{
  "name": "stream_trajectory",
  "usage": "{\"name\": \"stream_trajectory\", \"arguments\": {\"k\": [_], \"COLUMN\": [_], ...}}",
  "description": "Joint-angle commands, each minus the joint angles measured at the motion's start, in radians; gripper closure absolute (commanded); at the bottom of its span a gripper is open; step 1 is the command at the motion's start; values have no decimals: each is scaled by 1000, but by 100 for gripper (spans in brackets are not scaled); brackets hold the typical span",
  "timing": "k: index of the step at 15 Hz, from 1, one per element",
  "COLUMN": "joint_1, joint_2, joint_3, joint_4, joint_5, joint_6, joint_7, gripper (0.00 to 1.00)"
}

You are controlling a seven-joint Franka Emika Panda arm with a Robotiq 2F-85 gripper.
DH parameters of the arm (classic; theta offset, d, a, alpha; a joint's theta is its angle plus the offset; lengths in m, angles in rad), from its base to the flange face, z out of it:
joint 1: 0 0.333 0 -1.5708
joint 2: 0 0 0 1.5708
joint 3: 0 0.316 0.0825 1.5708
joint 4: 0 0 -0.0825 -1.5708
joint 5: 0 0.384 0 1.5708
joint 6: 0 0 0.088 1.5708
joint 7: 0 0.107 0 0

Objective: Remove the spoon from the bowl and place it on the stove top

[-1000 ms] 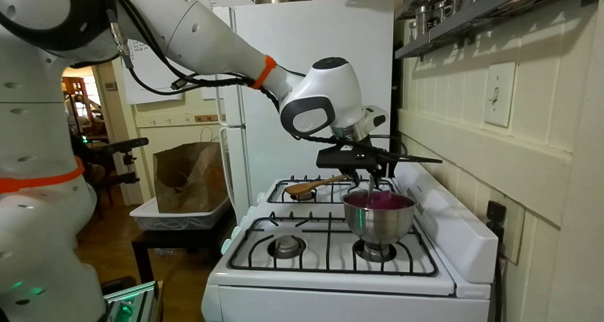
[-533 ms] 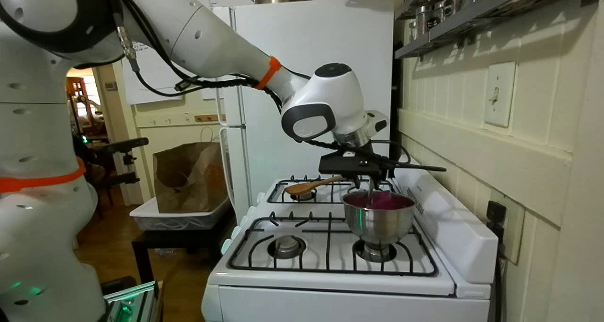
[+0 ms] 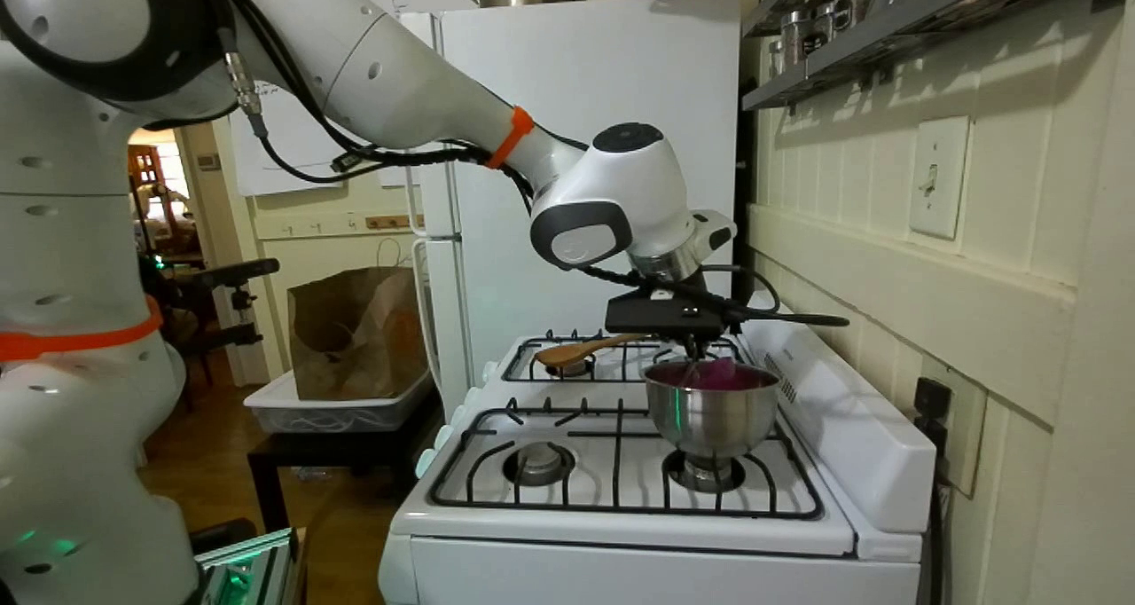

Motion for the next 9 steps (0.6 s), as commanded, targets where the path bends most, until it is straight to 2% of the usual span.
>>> {"name": "stream_trajectory", "arguments": {"k": [1,6,9], "joint_1": [-14,-9,-5], "joint_2": [13,-8,-50], "joint_3": [19,11,13], "joint_4": [7,-5,-21], "joint_5": [63,101,71], "joint_6": [22,13,-1], "joint_7": [-67,-86,-42], "gripper": [100,99,99]}}
